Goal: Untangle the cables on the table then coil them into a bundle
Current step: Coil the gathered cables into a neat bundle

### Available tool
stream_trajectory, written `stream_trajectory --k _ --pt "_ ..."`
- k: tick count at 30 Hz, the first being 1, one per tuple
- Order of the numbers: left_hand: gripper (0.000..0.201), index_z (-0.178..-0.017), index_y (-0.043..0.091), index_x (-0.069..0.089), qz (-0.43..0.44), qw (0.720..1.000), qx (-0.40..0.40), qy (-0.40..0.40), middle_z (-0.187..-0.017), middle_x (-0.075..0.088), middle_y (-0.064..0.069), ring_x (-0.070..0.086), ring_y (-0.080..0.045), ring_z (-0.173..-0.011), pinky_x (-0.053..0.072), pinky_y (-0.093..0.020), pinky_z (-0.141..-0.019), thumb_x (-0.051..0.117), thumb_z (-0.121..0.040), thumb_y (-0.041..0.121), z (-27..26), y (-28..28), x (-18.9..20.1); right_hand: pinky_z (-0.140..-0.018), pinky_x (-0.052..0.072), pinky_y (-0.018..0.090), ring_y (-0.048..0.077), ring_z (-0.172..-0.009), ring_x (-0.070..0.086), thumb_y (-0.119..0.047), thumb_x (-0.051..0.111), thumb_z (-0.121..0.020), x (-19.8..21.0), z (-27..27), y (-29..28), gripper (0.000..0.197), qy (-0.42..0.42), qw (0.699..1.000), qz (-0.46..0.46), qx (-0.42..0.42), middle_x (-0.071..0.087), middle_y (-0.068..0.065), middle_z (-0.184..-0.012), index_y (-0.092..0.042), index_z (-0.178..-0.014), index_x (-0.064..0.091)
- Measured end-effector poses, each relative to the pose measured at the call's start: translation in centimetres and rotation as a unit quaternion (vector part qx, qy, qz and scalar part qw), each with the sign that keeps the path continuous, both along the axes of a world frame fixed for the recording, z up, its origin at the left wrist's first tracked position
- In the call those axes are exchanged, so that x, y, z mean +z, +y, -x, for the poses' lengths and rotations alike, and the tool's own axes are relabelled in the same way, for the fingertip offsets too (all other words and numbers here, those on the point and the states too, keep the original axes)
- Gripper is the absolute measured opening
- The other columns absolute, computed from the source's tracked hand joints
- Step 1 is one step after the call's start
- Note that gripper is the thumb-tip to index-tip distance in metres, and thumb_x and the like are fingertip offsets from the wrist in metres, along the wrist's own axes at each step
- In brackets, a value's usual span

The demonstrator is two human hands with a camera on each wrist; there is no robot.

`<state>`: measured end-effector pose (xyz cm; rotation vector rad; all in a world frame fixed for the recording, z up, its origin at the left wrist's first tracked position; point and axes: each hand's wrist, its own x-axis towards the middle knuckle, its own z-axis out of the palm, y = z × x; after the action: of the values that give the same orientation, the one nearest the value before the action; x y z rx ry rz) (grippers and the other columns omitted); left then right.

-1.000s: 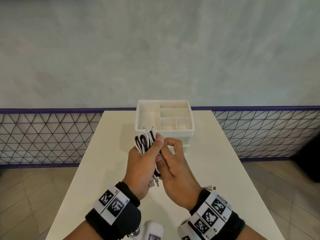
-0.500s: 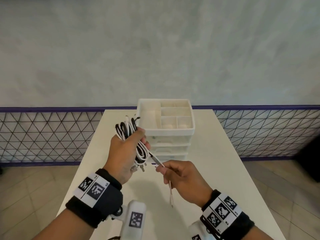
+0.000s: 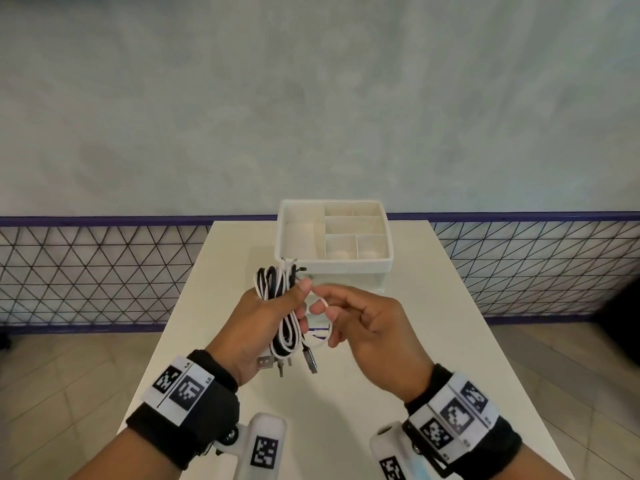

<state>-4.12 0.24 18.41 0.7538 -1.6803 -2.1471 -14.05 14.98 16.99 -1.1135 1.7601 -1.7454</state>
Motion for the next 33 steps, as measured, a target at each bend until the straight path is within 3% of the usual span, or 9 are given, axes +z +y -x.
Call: stream_trajectory --k 3,8,13,17,20,24,28,31,33 --pt "0.030 -0.075 0.013 0.068 0.018 1.000 -0.011 0.005 -0.067 0.060 -0.009 0.059 -0.017 -0.058 0.048 -0.025 -0.051 0.073 -0.079 0.042 -0.2 0.8 -0.2 -0.067 0.056 0.031 0.012 -0.058 0.059 -0.008 0.063 -0.095 -0.3 -0.7 -0.5 0.028 0.013 0.999 0.011 -0.031 0.078 0.000 -0.089 -0.021 -0.119 0.063" --pt "0.040 -0.089 -0.003 0.067 0.004 1.000 -0.010 0.018 -0.076 0.071 -0.017 0.073 -0.030 -0.071 0.058 -0.036 -0.068 0.075 -0.081 0.035 0.3 1.6 -0.4 -0.072 0.055 0.025 0.013 -0.071 0.067 -0.004 0.069 -0.089 -0.9 -1.3 -0.4 0.011 0.080 0.997 -0.004 -0.003 0.075 -0.006 -0.081 -0.013 -0.091 0.075" --pt "0.017 -0.078 -0.001 0.064 -0.019 0.998 0.051 -0.023 -0.068 0.055 -0.017 0.059 -0.026 -0.060 0.047 -0.028 -0.050 0.071 -0.085 0.012 0.6 1.5 -1.4 -0.071 0.048 0.015 0.006 -0.067 0.061 -0.008 0.074 -0.086 -1.1 -0.8 0.1 0.012 0.111 0.993 -0.035 0.006 0.070 -0.013 -0.073 -0.019 -0.089 0.076" --pt "0.021 -0.093 -0.012 0.064 -0.005 0.998 0.056 -0.031 -0.074 0.059 -0.019 0.060 -0.027 -0.065 0.049 -0.029 -0.052 0.069 -0.085 0.007 0.6 1.7 -2.1 -0.070 0.051 0.018 0.003 -0.066 0.060 -0.011 0.078 -0.083 -1.5 0.4 0.3 0.008 0.055 0.996 -0.068 -0.029 0.074 0.001 -0.076 -0.018 -0.087 0.076" --pt "0.007 -0.086 -0.004 0.067 0.002 0.998 0.058 -0.032 -0.072 0.057 -0.018 0.059 -0.027 -0.065 0.050 -0.030 -0.055 0.068 -0.083 0.002 0.8 2.2 -2.0 -0.071 0.051 0.017 0.003 -0.066 0.061 -0.010 0.077 -0.084 -1.7 0.5 0.3 0.005 0.069 0.994 -0.084 -0.001 0.074 -0.003 -0.073 -0.015 -0.081 0.078" --pt "0.014 -0.083 -0.004 0.070 -0.016 0.995 0.082 -0.046 -0.074 0.065 -0.018 0.062 -0.029 -0.067 0.050 -0.040 -0.066 0.071 -0.082 0.010 1.0 1.7 -2.1 -0.074 0.051 0.018 0.002 -0.069 0.060 -0.011 0.078 -0.083 -1.8 0.4 0.5 0.003 0.092 0.989 -0.102 0.062 0.072 -0.009 -0.075 -0.014 -0.084 0.078" --pt "0.031 -0.084 -0.010 0.065 0.034 0.997 0.060 -0.028 -0.067 0.062 -0.018 0.059 -0.030 -0.059 0.048 -0.037 -0.057 0.076 -0.079 0.018 1.4 1.8 -1.3 -0.074 0.052 0.022 0.005 -0.069 0.061 -0.010 0.080 -0.080 -1.9 0.7 0.2 0.005 0.075 0.994 -0.072 0.028 0.075 -0.003 -0.078 -0.015 -0.082 0.079" --pt "0.028 -0.079 -0.009 0.063 0.053 0.997 0.055 -0.031 -0.065 0.059 -0.019 0.058 -0.030 -0.060 0.048 -0.037 -0.058 0.076 -0.079 0.015 1.6 2.2 -1.0 -0.074 0.055 0.028 0.022 -0.072 0.065 -0.007 0.079 -0.081 -1.7 0.6 -0.2 0.005 0.068 0.996 -0.054 0.010 0.076 0.002 -0.078 -0.012 -0.080 0.078" --pt "0.020 -0.078 -0.007 0.062 0.047 0.995 0.083 -0.039 -0.066 0.053 -0.018 0.053 -0.029 -0.060 0.044 -0.039 -0.060 0.070 -0.080 0.010 1.8 2.3 -1.2 -0.077 0.056 0.029 0.021 -0.075 0.067 -0.008 0.077 -0.082 -1.0 0.5 -0.4 0.004 0.081 0.994 -0.069 0.031 0.076 0.000 -0.080 -0.013 -0.083 0.077"
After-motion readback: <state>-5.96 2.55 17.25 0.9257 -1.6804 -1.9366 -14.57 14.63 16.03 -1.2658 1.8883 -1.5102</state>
